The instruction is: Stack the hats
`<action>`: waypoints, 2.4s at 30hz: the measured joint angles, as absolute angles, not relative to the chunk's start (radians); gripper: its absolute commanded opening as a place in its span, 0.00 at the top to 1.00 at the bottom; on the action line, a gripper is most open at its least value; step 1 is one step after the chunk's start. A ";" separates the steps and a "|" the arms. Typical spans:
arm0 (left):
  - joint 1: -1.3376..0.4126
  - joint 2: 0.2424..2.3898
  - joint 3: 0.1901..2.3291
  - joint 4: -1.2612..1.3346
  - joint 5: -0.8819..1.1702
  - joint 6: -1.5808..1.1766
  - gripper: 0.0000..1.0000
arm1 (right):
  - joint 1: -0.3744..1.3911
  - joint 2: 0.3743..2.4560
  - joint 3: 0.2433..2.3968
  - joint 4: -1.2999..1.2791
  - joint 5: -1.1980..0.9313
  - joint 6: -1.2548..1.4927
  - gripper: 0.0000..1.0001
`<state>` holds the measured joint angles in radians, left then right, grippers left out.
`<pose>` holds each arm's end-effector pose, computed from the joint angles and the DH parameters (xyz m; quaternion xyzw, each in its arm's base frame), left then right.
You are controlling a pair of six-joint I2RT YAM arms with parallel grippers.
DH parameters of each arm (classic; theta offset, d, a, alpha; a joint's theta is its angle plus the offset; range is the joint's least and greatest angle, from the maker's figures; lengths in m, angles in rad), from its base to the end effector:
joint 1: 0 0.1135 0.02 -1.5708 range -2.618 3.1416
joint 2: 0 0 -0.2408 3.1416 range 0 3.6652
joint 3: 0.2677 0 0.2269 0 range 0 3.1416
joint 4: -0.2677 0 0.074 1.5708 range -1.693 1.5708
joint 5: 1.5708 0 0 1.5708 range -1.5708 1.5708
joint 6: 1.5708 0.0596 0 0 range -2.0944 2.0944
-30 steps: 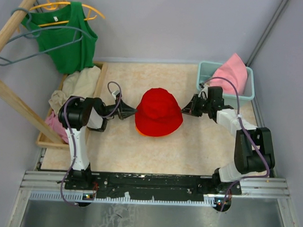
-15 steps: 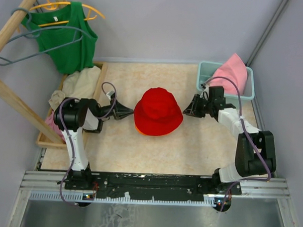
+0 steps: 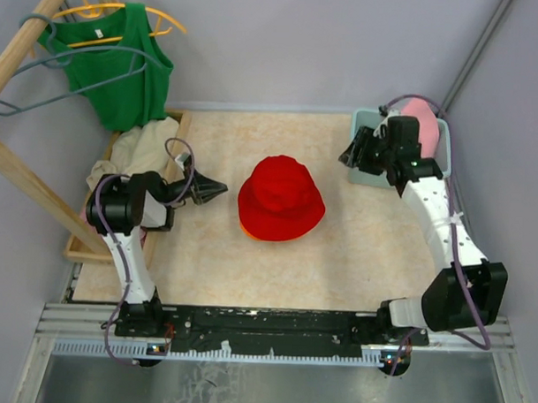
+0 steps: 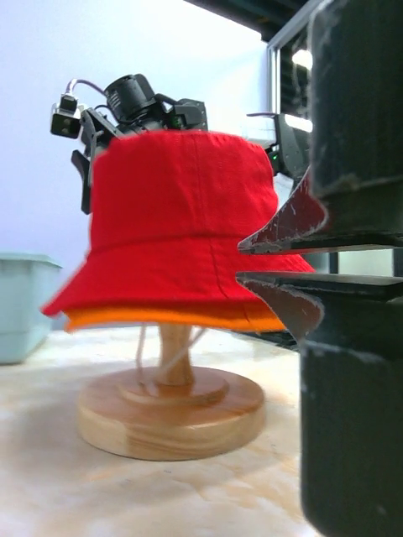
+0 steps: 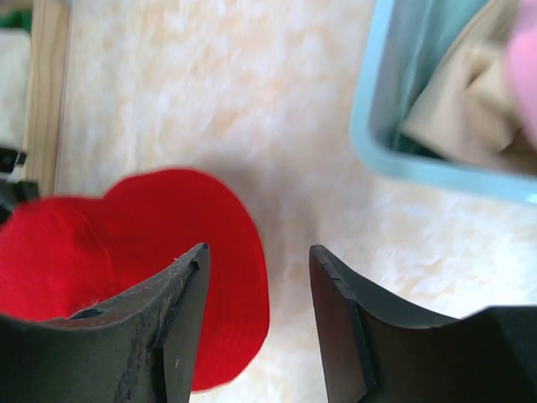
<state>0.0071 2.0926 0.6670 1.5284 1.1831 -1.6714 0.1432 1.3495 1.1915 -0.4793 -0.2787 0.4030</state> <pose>0.3275 -0.0529 0.1243 -0.1372 0.6795 -0.7072 0.1388 0.2928 0.0588 0.2951 0.0526 0.8850 0.2396 0.3957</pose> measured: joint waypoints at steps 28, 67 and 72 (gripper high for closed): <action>0.027 1.864 1.020 0.538 0.945 -0.896 0.82 | 0.023 2.167 2.052 -0.843 0.242 0.254 0.32; 0.027 1.893 1.017 0.553 0.946 -0.918 0.86 | 0.016 1.868 2.050 -0.829 0.132 0.307 1.00; 0.027 1.890 1.017 0.533 0.947 -0.912 0.87 | 0.016 1.832 2.137 -0.830 0.064 0.349 1.00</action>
<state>0.0265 1.8896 1.0168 0.5335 0.9470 -0.9115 0.0162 1.8324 2.1368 -0.8295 0.0639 0.3489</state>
